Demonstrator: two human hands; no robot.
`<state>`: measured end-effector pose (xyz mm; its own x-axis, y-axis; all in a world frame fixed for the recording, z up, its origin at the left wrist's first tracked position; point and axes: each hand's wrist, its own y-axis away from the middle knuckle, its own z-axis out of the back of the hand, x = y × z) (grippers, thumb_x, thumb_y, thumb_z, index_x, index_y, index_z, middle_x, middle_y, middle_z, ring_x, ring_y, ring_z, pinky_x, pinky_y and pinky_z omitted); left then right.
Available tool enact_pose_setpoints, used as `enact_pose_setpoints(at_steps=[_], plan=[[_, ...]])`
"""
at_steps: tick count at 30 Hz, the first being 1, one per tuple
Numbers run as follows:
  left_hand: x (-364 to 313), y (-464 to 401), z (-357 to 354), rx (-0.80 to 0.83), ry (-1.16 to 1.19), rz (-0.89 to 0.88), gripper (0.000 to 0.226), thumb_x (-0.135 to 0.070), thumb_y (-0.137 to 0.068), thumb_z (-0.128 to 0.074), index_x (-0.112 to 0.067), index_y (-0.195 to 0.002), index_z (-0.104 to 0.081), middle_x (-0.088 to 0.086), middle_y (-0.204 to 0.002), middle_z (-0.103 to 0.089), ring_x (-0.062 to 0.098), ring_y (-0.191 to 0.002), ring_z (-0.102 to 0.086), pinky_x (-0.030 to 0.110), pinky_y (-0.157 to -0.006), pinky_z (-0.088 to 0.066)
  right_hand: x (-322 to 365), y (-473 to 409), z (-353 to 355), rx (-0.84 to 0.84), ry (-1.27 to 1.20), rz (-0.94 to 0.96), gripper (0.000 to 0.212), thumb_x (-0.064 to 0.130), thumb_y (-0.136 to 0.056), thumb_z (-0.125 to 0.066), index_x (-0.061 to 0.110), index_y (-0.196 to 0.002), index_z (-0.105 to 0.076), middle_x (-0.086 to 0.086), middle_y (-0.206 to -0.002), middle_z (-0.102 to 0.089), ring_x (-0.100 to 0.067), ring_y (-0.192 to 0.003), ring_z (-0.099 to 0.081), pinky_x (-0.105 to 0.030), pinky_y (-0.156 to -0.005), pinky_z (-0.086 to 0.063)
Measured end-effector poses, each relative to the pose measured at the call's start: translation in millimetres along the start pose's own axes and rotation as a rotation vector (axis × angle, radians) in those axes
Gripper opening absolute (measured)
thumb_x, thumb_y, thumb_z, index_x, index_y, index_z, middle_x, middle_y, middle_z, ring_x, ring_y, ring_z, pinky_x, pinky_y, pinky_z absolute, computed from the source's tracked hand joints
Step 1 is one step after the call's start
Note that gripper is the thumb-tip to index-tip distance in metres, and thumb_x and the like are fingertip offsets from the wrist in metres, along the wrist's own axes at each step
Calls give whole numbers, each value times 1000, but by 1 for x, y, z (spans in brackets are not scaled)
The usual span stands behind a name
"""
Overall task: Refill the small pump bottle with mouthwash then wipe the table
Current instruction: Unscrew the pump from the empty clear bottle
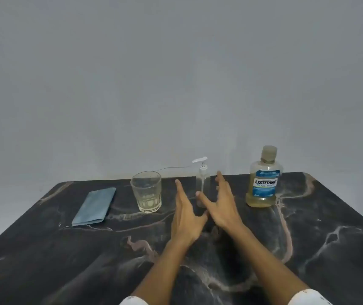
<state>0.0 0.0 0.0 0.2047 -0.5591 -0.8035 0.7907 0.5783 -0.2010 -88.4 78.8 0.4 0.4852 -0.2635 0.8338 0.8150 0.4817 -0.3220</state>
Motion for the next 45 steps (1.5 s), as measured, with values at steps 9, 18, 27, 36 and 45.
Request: enact_pose_setpoints(at_steps=[9,18,27,36,45], plan=[[7,-14,-6,115,110,5,95,-20,-87,-64,-33,-149,7,3,-144,-45,18,-133,-43,43,-106,-40,0,-6,4,41,-47,101,49,25,-87,-68,24,-132,-47,6,-125,-56,-10,-106,-59,-25,-88,-51],[9,56,39,68,115,-83,76,-10,-88,-60,-41,-144,-19,3,-131,-57,13,-108,-62,43,-93,-51,37,73,4,77,-185,165,41,21,-82,-73,36,-111,-49,18,-106,-58,-2,-92,-62,-17,-75,-53],[33,136,93,15,200,-120,81,-12,-82,-69,-42,-143,-26,-10,-108,-61,5,-94,-65,25,-79,-56,77,147,-19,169,-296,215,45,21,-83,-71,23,-124,-51,15,-112,-56,1,-92,-61,-15,-71,-52],[50,176,135,-12,239,-124,50,-36,-64,-81,-30,-109,-58,-12,-90,-70,8,-74,-69,18,-62,-53,94,194,-45,248,-381,239,41,32,-78,-74,38,-113,-52,21,-106,-57,-7,-87,-61,-24,-70,-55],[58,172,138,-57,154,-132,47,-43,-53,-84,-20,-82,-54,-4,-77,-67,14,-65,-64,44,-61,-56,90,201,-53,230,-405,232,44,33,-73,-75,39,-110,-52,12,-109,-57,-11,-89,-58,-27,-68,-55]])
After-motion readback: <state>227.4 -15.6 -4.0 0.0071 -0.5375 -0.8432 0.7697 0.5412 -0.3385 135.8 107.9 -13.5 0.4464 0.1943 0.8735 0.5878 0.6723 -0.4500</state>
